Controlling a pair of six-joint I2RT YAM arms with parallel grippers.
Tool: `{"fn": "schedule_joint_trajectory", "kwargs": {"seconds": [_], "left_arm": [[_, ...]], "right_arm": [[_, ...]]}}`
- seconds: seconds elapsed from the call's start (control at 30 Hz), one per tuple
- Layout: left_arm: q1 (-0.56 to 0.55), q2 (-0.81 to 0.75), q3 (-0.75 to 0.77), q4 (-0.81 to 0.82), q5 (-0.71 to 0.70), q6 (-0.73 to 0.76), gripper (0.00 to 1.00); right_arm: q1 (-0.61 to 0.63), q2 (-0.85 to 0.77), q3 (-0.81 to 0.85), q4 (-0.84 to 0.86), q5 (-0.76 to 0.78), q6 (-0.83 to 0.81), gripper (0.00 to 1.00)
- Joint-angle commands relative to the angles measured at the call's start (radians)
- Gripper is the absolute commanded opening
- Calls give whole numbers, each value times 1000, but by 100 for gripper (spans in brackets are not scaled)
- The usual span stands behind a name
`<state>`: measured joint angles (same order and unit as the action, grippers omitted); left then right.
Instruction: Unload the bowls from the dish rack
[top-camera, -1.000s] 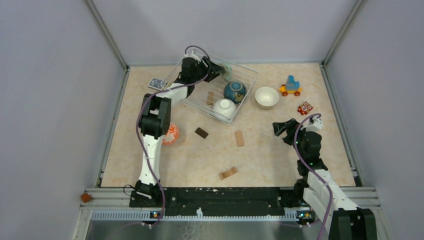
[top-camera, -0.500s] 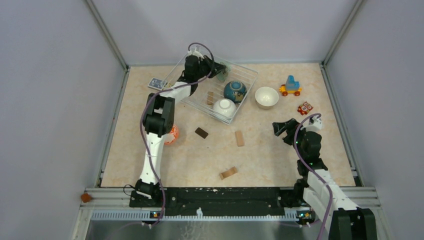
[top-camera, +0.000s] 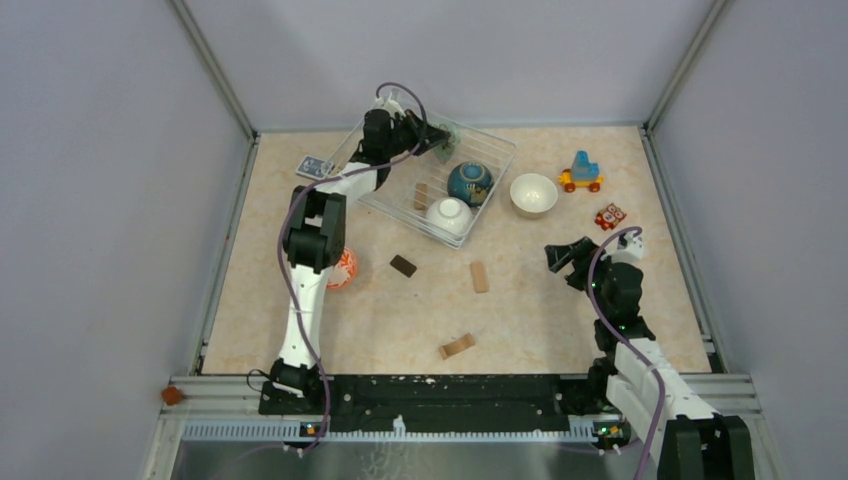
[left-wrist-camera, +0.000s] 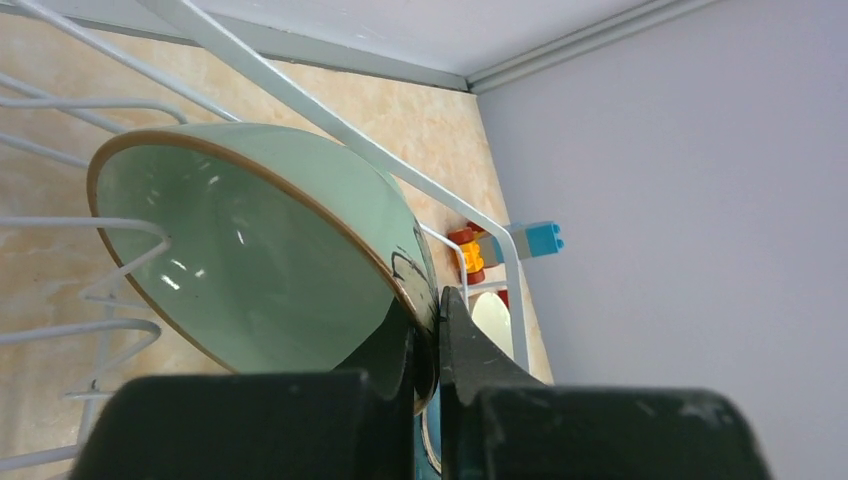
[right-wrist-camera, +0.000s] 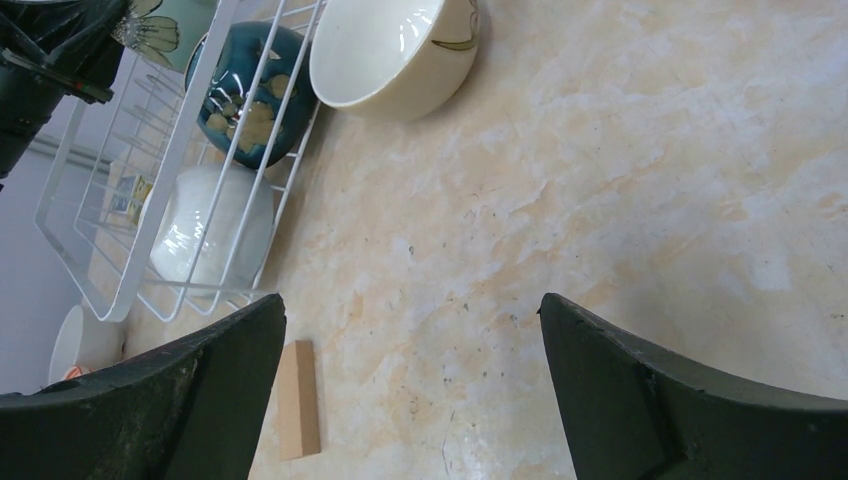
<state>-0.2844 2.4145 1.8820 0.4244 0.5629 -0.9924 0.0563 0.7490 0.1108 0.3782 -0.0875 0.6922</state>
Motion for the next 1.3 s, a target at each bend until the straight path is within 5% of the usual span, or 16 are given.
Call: {"fn": "schedule_joint_trajectory", "kwargs": {"seconds": [0.0,0.3,0.57,0.93,1.27], "left_arm": [[6,-98,35,207,111,-20,0],[17,-162,-15,375,245,-209,0],[0,-376,-189,318,280,-149,0],[-250,-684,-322,-321,66,434,0],[-573,-621,-223,-655,-252,933,0]], "right_arm": [[-6,4,9,51,-1,-3,96],[-6,3,7,58,-7,-6,96],[-6,-13,19,24,-40,-2,96],[-6,-64,270,-381,-71,-4,93],[-7,-88,535,-838,313,58,96]]}}
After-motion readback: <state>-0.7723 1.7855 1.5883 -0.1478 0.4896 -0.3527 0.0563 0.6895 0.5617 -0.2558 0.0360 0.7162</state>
